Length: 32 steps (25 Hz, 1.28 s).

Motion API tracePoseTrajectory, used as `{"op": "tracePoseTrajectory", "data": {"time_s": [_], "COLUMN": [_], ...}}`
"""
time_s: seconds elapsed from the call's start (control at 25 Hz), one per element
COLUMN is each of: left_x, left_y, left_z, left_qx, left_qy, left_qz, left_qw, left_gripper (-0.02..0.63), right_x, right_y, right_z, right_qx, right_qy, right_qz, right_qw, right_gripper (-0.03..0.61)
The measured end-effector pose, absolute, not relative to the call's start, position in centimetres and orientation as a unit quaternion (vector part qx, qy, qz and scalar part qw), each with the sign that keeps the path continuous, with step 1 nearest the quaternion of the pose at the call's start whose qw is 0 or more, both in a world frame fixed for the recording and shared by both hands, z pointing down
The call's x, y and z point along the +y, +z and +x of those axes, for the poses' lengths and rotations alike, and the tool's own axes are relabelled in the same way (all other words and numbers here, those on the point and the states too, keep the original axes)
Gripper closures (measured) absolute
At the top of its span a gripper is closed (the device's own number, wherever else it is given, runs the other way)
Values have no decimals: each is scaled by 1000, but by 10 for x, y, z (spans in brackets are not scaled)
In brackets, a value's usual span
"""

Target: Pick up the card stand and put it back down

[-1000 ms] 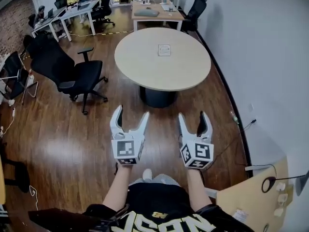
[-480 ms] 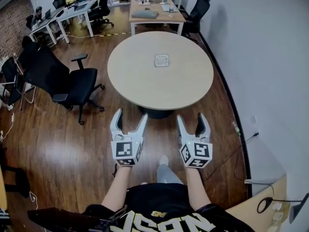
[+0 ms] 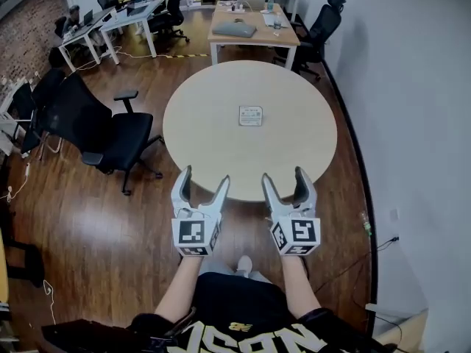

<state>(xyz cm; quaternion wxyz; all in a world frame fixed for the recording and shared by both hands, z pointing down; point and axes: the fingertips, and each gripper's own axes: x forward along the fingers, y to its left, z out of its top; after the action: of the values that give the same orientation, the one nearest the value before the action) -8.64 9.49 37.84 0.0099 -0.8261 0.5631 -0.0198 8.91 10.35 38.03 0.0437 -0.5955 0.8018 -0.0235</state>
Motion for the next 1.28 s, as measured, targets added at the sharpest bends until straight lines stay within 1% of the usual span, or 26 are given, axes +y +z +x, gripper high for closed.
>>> {"op": "tracePoseTrajectory", "data": {"time_s": [0.12,0.4,0.56,0.64,0.84,1.08,1.28], "left_x": [75,7,-51,-76,-124,-163,-189], "left_y": [387,396,389,388,387,419,447], "left_z": [-88,-88,-92,-99,-106,-107,-99], "left_qx": [569,564,548,538,515,495,490], "left_qy": [-31,-30,-17,-13,-11,-27,-59], "left_qz": [-822,-825,-836,-843,-856,-868,-869], "left_qw": [12,-3,11,19,26,-16,-32], "left_gripper": [218,219,219,231,232,232,232], "right_x": [81,15,-37,-59,-101,-129,-165], "right_y": [384,407,397,389,386,416,437], "right_z": [94,95,92,87,79,80,93], "right_qx": [804,799,794,787,773,762,765], "right_qy": [-34,-52,-34,-25,-23,-50,-74], "right_qz": [-591,-598,-606,-616,-632,-645,-640], "right_qw": [52,41,36,40,42,26,9], "right_gripper": [229,235,235,235,235,235,235]}}
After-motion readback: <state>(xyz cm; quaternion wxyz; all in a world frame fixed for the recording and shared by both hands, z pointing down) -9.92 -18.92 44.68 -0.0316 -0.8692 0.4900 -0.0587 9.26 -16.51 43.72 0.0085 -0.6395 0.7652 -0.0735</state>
